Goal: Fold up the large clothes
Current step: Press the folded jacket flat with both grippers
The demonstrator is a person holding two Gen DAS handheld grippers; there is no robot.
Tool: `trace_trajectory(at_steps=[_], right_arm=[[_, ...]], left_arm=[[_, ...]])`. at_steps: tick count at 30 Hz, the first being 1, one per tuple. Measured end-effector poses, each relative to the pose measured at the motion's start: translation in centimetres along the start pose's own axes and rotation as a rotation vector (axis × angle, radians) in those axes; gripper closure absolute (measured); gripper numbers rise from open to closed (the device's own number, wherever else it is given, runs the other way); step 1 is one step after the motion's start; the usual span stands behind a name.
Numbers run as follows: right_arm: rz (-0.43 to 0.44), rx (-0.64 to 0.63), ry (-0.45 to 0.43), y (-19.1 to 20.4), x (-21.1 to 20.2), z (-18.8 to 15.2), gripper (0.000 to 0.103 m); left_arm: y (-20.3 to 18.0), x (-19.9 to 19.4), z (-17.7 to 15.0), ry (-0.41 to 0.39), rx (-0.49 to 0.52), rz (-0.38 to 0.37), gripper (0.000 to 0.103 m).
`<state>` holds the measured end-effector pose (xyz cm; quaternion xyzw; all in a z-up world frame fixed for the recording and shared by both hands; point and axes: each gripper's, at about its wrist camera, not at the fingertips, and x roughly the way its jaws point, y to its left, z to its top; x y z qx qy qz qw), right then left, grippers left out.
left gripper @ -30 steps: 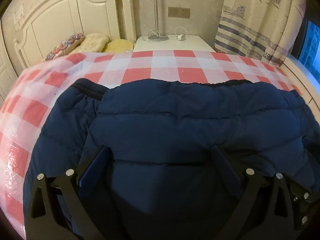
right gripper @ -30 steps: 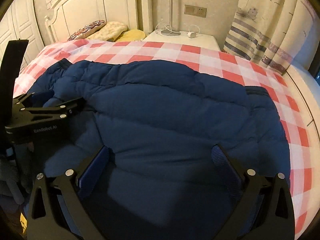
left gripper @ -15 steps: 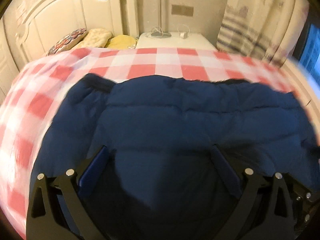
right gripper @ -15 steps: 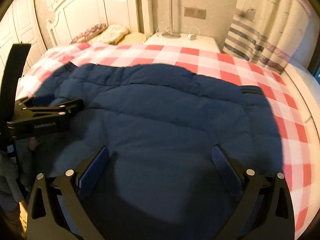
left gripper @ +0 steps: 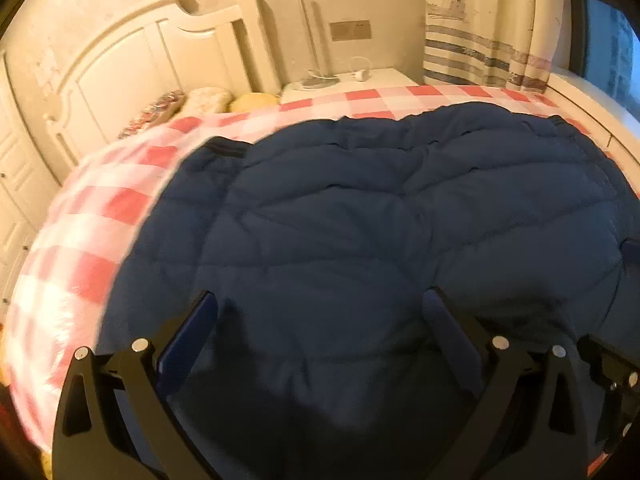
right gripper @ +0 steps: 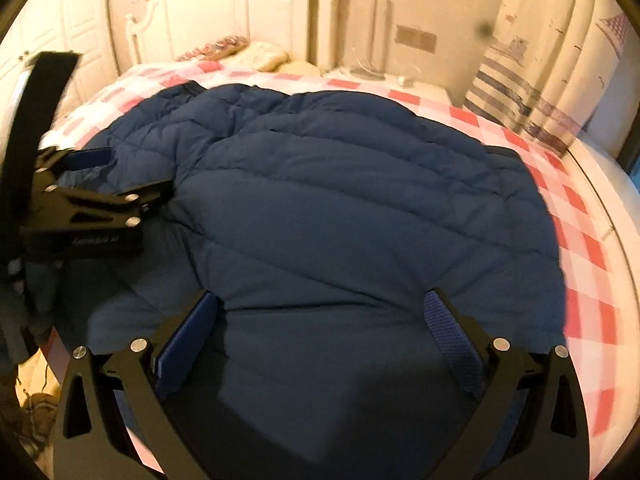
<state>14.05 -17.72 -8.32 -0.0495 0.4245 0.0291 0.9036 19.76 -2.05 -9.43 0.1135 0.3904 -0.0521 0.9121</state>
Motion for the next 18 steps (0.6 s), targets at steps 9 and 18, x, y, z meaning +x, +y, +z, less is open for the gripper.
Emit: trace_trajectory(at_steps=[9,18], right_arm=[[0.018,-0.052,-0.047,0.9,-1.1,-2.4,0.005],[-0.028,0.081,-0.059,-4.8,-3.8,-5.3,0.005]], left_arm=[[-0.8,-1.7,-3.5,-0.042,0.033,-0.110,0.002],[9.4,-2.5,-6.0,-0.010,-0.118,0.014,0.002]])
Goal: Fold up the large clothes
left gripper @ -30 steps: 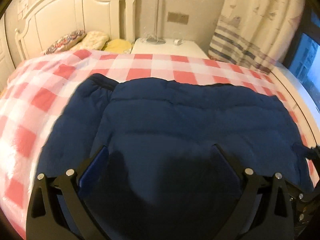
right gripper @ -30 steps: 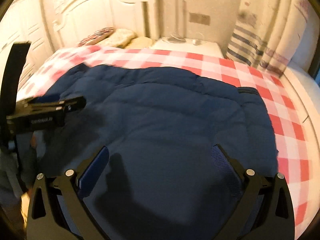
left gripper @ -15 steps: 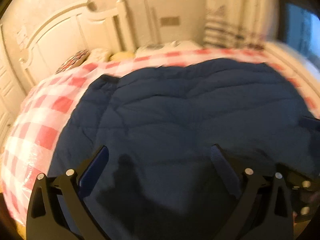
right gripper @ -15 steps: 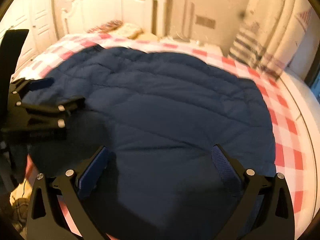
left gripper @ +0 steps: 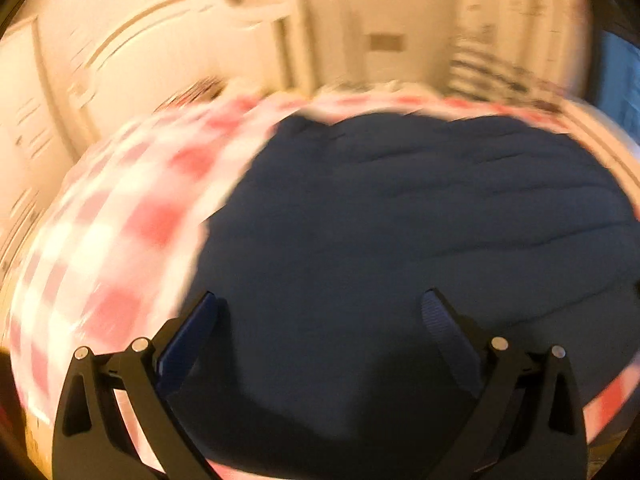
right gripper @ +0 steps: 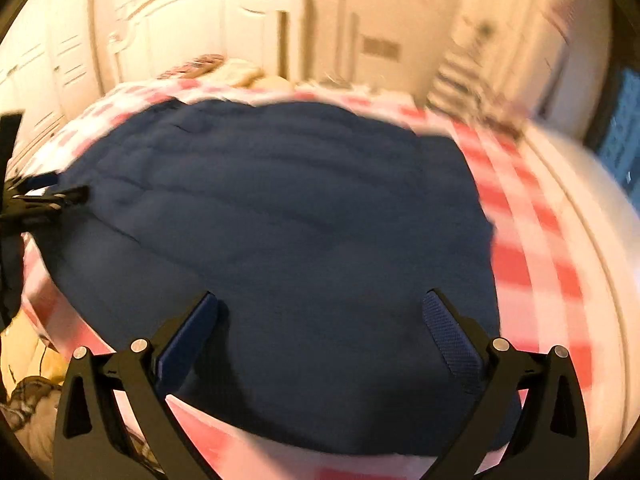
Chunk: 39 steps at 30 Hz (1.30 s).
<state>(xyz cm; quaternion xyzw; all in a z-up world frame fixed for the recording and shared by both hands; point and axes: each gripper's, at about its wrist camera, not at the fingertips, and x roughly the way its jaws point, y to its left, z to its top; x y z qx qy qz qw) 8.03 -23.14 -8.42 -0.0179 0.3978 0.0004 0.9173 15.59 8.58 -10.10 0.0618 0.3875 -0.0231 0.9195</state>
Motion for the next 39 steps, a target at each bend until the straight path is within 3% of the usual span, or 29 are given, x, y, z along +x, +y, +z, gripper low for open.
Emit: trace_trajectory(at_steps=[1,3,8,10,14,17,19,22,26,29,32,35,39], right_arm=[[0.047,0.042,-0.010,-0.9,0.2,-0.7,0.004],[0.086,0.070,-0.028,-1.7,0.4,-1.4,0.004],[-0.004,0.063,-0.028,-1.1,-1.2,-0.4,0.005],[-0.007,0.072,-0.047,-1.5,-2.0,-1.0,0.005],[0.034,0.091,-0.036,-2.5,-0.8,-3.3,0.005],[0.002,0.091,-0.008,-2.0,-0.7,-2.7,0.005],[-0.072,0.078,-0.004,-0.8,-1.7,-1.7,0.005],[-0.021,-0.001,-0.082,2.7,-3.4,-0.1,0.005],[0.022,-0.141,-0.020,8.2,-0.7,0.2,0.005],[0.002,-0.167,-0.034,9.2,0.9,-0.4,0.004],[0.044,-0.156,-0.009,8.3,0.8,-0.2,0.005],[0.003,-0.136,-0.026,6.8,-0.4,0.0,0.005],[-0.052,0.061,-0.050,0.7,-0.6,-1.1,0.005]], left_arm=[[1.5,0.4,-0.7,0.000,-0.030,-0.050,0.002],[2.5,0.4,-1.3,-0.007,-0.041,-0.069,0.002],[2.7,-0.6,-1.0,-0.010,-0.064,-0.032,0.002],[3.2,-0.9,-1.5,-0.019,-0.072,-0.020,0.002],[4.3,0.1,-2.6,0.002,-0.121,-0.097,0.002],[3.6,0.1,-2.4,0.000,-0.089,-0.057,0.002],[3.4,0.1,-2.4,-0.004,-0.079,-0.040,0.002],[3.5,0.1,-2.5,-0.007,-0.088,-0.042,0.002],[3.5,0.0,-2.6,-0.012,-0.085,-0.041,0.002],[3.4,-0.1,-2.7,-0.018,-0.082,-0.046,0.002],[3.4,-0.1,-2.7,-0.021,-0.085,-0.055,0.002],[3.5,0.0,-2.8,-0.021,-0.089,-0.064,0.002],[3.6,0.0,-2.9,-0.026,-0.093,-0.071,0.002]])
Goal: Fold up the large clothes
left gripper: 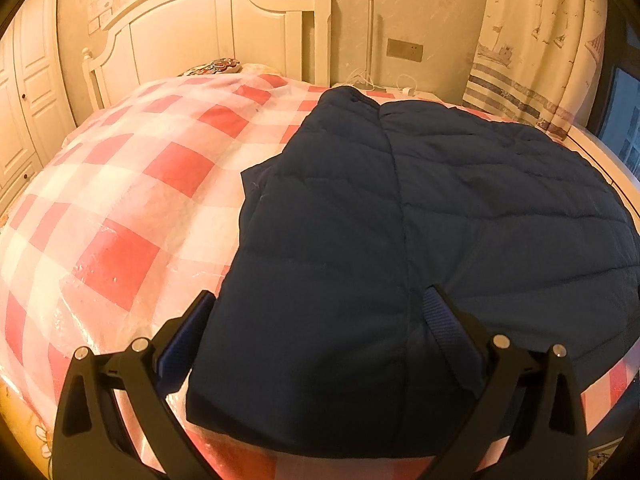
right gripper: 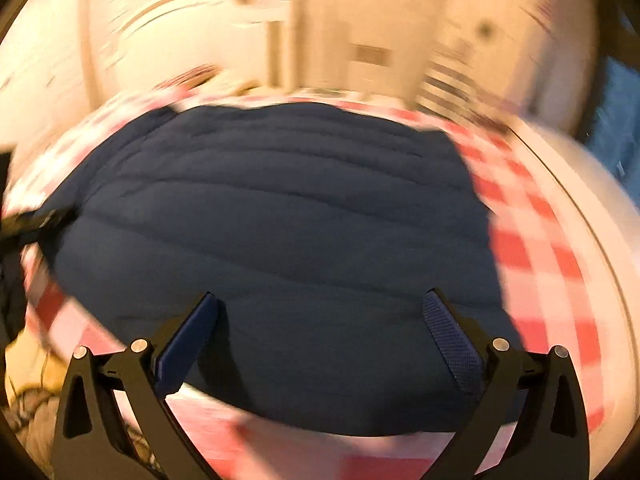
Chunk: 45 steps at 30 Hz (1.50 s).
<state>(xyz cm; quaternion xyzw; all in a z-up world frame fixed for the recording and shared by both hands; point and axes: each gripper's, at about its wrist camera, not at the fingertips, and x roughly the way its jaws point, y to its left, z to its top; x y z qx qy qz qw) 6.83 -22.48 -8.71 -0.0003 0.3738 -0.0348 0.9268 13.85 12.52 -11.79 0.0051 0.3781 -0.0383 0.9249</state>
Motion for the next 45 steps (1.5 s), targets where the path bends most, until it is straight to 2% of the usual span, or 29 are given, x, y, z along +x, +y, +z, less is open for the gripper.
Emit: trace_trajectory(at_steps=[3,7,14,20,23,27,31,34,39,43,45], right_arm=[[0.074,0.082,-0.012,-2.9,0.8,-1.3,0.005],[0.043,0.064,-0.003,-2.2,0.8,-1.3,0.005],[0.074,0.059,-0.045,-2.7,1.0,-2.1,0.004],[0.080,0.066,-0.033,-2.7,0.9,-2.0,0.004],[0.086,0.117,-0.022,-3.2,-0.7,-1.9,0.005],[0.170,0.236,-0.088,-5.3,-5.0,-4.4,0.005],[0.298,0.411,-0.027,-7.6,-5.9,-8.3,0.005],[0.344,0.465,0.000,-8.2,-4.8,-9.4,0.004],[0.412,0.493,-0.004,-7.8,-2.1,-6.5,0.004],[0.373,0.611,0.004,-7.7,1.1,-3.0,0.004],[0.335,0.690,-0.033,-7.9,2.4,-1.7,0.004]], left_arm=[[-0.1,0.1,0.0,0.001,-0.001,0.001,0.002],[0.0,0.2,0.0,0.002,0.001,0.004,0.002],[-0.1,0.2,-0.1,-0.002,0.007,0.007,0.002],[-0.1,0.3,-0.1,0.002,0.001,-0.002,0.002],[0.3,0.0,-0.2,0.007,-0.009,-0.010,0.002],[0.9,-0.3,-0.8,-0.003,-0.023,-0.033,0.002],[0.6,-0.1,-0.8,-0.009,-0.020,-0.017,0.002],[0.7,-0.1,-0.9,-0.014,-0.022,-0.021,0.002],[0.8,0.0,-0.9,-0.014,-0.017,-0.026,0.002],[0.9,0.1,-0.8,-0.006,-0.012,-0.030,0.002],[0.9,0.1,-0.8,0.001,-0.010,-0.040,0.002]])
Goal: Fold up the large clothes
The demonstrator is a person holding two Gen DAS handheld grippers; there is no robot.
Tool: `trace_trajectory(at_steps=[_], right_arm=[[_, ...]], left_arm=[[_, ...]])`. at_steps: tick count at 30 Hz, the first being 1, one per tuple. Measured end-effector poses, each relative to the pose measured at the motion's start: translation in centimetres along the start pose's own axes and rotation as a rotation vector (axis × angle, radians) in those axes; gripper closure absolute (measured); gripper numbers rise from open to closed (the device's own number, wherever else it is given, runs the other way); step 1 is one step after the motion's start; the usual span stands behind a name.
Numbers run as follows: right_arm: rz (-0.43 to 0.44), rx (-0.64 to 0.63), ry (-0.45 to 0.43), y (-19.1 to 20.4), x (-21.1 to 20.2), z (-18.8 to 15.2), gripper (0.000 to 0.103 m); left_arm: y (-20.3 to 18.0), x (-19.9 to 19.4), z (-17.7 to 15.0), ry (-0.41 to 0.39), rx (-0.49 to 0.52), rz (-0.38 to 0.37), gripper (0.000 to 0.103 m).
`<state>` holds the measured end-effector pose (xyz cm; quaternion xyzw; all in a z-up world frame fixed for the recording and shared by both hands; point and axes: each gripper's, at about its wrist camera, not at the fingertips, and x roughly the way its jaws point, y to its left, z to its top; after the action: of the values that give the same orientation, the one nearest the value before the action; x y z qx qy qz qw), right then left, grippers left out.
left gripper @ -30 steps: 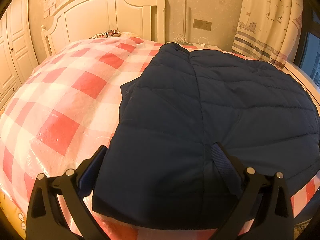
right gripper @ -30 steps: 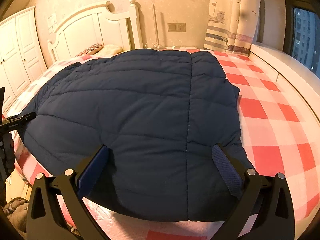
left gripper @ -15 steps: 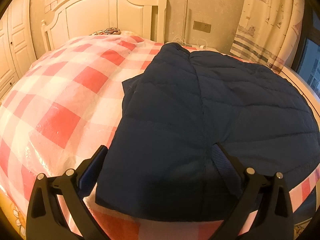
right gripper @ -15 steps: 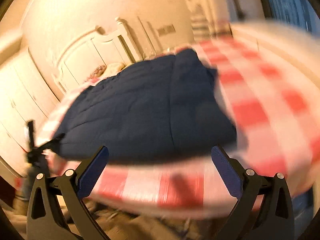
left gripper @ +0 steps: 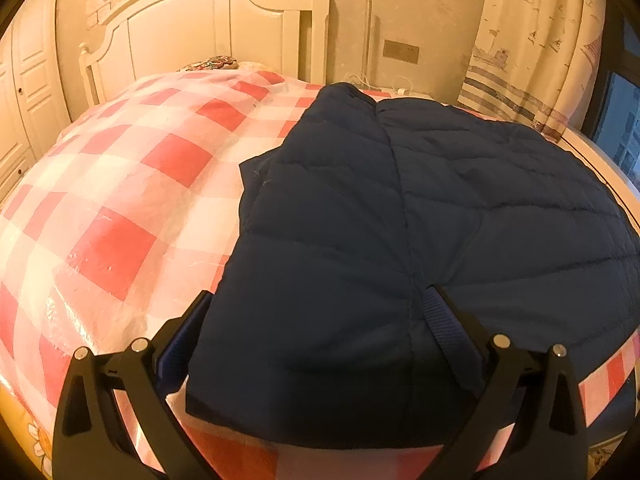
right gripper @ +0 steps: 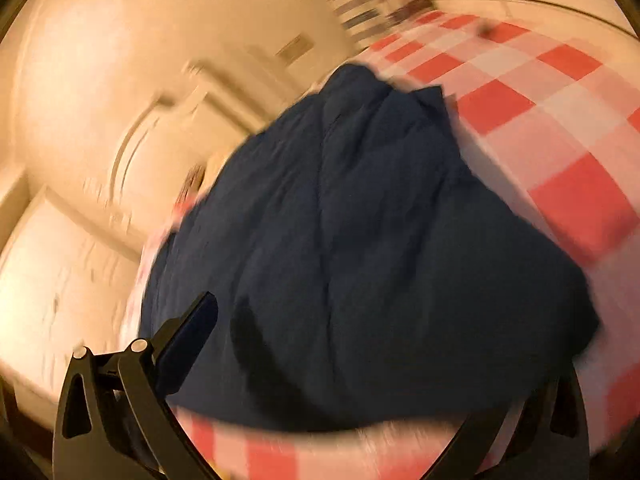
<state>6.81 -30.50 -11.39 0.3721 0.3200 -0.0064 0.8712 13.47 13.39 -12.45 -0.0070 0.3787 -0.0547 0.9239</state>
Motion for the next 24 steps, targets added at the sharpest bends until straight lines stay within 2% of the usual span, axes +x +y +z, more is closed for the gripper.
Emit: trace_trajectory(at_steps=[1,2,3,4,5,6,7,9,11,13,16,20,21,23,24], right_arm=[[-0.020,0.009,-0.030,0.3,0.6,0.3,0.004],[-0.024,0.006,-0.055,0.6,0.9,0.4,0.009],[0.010,0.017,-0.079,0.4,0.9,0.3,0.020],[0.046,0.041,-0.106,-0.3,0.7,0.1,0.038],[0.099,0.064,-0.123,-1.2,0.3,0.0,0.046],[0.130,0.075,-0.132,-1.9,-0.2,-0.1,0.051],[0.148,0.066,-0.139,-2.2,-0.7,-0.2,0.056],[0.180,0.057,-0.152,-2.3,-1.5,-0.3,0.058],[0.211,0.066,-0.162,-2.3,-2.2,-0.3,0.059],[0.234,0.036,-0.188,-1.6,-3.1,-0.2,0.059],[0.251,-0.008,-0.213,-0.5,-4.3,-0.2,0.059],[0.230,-0.076,-0.218,1.3,-4.9,-0.2,0.059],[0.224,-0.088,-0.218,1.7,-5.1,-0.2,0.059],[0.213,-0.112,-0.217,2.3,-5.3,-0.1,0.059],[0.210,-0.123,-0.218,2.6,-5.3,0.0,0.059]], left_arm=[[0.1,0.1,0.1,0.006,0.002,-0.008,0.002],[0.0,0.1,0.2,0.013,0.002,-0.009,0.002],[0.0,0.0,0.4,0.022,0.002,-0.004,0.002],[-0.2,-0.4,0.7,0.031,0.003,0.021,0.002],[-0.8,-1.2,1.1,0.012,0.016,0.075,0.002],[-1.5,-2.3,1.5,-0.038,0.033,0.124,0.004],[-2.1,-3.2,1.9,-0.075,0.043,0.132,0.004],[-4.1,-4.7,3.4,-0.135,0.064,0.102,0.003],[-7.6,-5.0,5.4,-0.158,0.132,0.071,0.002],[-11.2,-3.5,7.4,-0.132,0.194,0.025,0.002],[-15.3,0.8,11.0,-0.089,0.228,0.064,0.002],[-18.3,8.3,15.7,0.023,0.240,0.126,0.002],[-18.7,10.1,16.3,0.059,0.251,0.134,0.002],[-19.5,13.9,16.5,0.180,0.295,0.162,0.002],[-19.5,14.6,16.4,0.198,0.298,0.155,0.002]])
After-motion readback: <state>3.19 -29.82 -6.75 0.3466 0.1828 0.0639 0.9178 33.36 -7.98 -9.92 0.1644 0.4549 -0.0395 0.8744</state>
